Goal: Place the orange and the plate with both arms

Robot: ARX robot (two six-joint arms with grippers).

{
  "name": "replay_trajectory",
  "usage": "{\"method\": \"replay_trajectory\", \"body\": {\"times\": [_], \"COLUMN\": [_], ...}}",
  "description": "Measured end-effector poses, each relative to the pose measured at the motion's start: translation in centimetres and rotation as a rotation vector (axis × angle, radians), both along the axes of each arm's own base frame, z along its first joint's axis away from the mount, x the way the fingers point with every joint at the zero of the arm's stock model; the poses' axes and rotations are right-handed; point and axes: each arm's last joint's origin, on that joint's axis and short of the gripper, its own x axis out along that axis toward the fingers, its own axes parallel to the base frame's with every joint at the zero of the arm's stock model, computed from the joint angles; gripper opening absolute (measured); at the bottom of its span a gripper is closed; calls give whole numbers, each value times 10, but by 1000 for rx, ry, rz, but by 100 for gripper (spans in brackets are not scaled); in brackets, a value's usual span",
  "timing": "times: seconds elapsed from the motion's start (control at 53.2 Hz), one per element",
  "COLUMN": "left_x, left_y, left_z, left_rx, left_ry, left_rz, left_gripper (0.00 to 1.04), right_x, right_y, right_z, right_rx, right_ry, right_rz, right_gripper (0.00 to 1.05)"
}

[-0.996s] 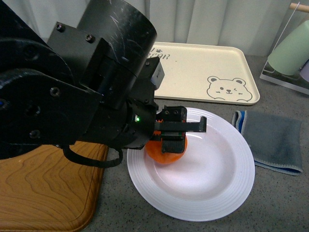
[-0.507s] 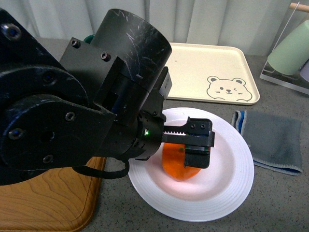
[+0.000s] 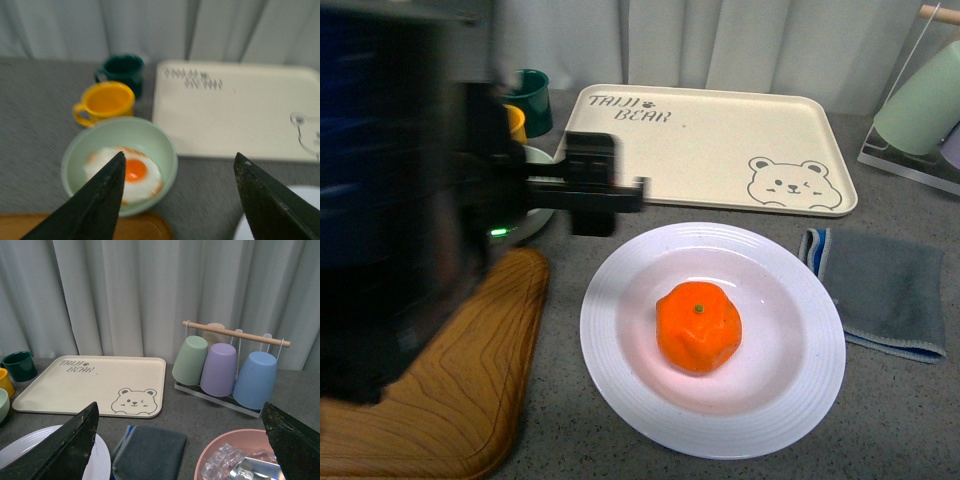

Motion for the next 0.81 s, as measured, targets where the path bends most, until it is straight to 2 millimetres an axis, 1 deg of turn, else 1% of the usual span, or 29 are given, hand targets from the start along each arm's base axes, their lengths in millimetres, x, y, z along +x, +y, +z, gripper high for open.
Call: {"method": "replay_trajectory", "body": {"times": [0.038, 0.075, 0.15, 0.226, 0.301, 0.319, 0.376, 0.677, 0.808], "left_x": [-7, -12, -24, -35, -47, -49, -56, -85, -95], "left_y": [14, 23, 39, 51, 65, 67, 75, 102, 109], "left_z": [10, 17, 29, 31, 30, 30, 32, 40, 47], "left_rx": [-12, -22, -24, -11, 5, 6, 5, 13, 15], "left_ry": [-76, -120, -165, -162, -140, -138, -138, -139, -126], "left_rz": [16, 26, 34, 22, 22, 21, 29, 30, 26], "left_gripper": [59, 54, 41, 30, 16, 14, 3, 4, 4], "right_x": [0, 0, 0, 0, 0, 0, 0, 0, 0], "right_y": [0, 0, 0, 0, 0, 0, 0, 0, 0], "right_z": [0, 0, 0, 0, 0, 0, 0, 0, 0], "right_rx": [0, 0, 0, 0, 0, 0, 0, 0, 0], "right_ry": [0, 0, 0, 0, 0, 0, 0, 0, 0], "right_rz": [0, 0, 0, 2, 2, 2, 1, 2, 1], "right_gripper": [95, 95, 95, 95, 95, 95, 95, 95, 95]}}
